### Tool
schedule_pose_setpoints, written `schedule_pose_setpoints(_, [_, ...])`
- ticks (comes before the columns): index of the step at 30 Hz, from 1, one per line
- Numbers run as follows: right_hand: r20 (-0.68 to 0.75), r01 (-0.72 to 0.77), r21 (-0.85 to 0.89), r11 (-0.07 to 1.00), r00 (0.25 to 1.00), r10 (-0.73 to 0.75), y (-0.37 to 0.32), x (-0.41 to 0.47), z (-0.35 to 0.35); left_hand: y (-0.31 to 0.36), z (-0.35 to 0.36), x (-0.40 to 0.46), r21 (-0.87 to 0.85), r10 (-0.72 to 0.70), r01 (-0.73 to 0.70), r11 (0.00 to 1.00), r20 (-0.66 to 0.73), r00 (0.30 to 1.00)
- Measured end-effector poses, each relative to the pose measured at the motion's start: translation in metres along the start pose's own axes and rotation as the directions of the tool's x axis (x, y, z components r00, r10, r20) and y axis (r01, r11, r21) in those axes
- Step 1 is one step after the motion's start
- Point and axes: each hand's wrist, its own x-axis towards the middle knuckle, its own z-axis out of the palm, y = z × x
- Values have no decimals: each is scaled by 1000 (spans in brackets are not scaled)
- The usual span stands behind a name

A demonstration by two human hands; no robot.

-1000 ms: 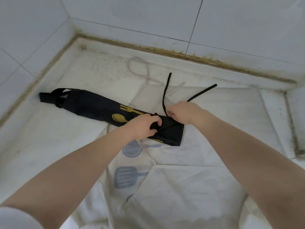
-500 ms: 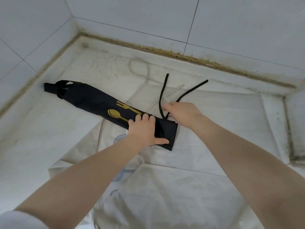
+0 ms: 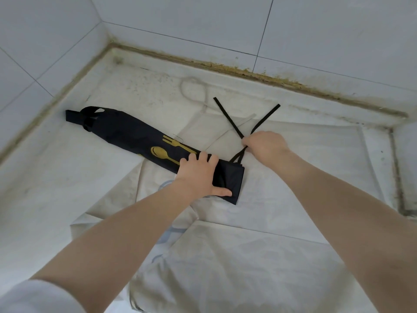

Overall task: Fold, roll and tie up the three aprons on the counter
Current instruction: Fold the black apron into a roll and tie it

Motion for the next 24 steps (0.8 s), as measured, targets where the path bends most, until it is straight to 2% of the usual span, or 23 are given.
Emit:
schedule_pose_setpoints(3, [-99, -93, 244, 965, 988, 120, -10, 5, -5, 0, -1, 1, 24, 12, -12, 1000, -6, 1000])
schedule_pose_setpoints(8, [-121, -194, 438, 878, 955, 271, -21, 20, -6, -1, 0, 3, 39, 26, -25, 999, -29, 999])
schedule_pose_setpoints(10, [-102, -264, 594, 760, 912, 397, -20, 22, -7, -1, 2, 4, 37, 36, -35, 999, -33, 999])
schedule_pose_setpoints(12, [-16, -311, 758, 573, 870, 493, -19, 21, -9, -3, 3, 6, 30, 47, -46, 998, -29, 998])
schedule_pose_setpoints(14, [73, -301, 861, 409, 871, 486, -23, 15, -13, -4, 2, 7, 16, 56, -56, 998, -20, 998])
schedule_pose_setpoints(15, [60, -287, 862, 419, 877, 477, -27, 8, -14, -5, 2, 7, 7, 69, -69, 998, -9, 998])
schedule_pose_setpoints(18, [-43, -259, 729, 633, 907, 420, -39, -9, -11, -13, -1, 9, -31, 150, -150, 988, 19, 988])
schedule_pose_setpoints(20, [73, -262, 645, 718, 956, 284, -45, -17, -9, -25, -5, 12, -95, 246, -240, 966, 57, 967])
schedule_pose_setpoints(22, [176, -238, 622, 746, 971, 163, -52, -23, -6, -37, -9, 14, -134, 350, -338, 931, 77, 933])
schedule_pose_setpoints(24, [156, -233, 651, 722, 972, 173, -57, -24, 0, -44, -10, 14, -129, 419, -407, 904, 89, 904])
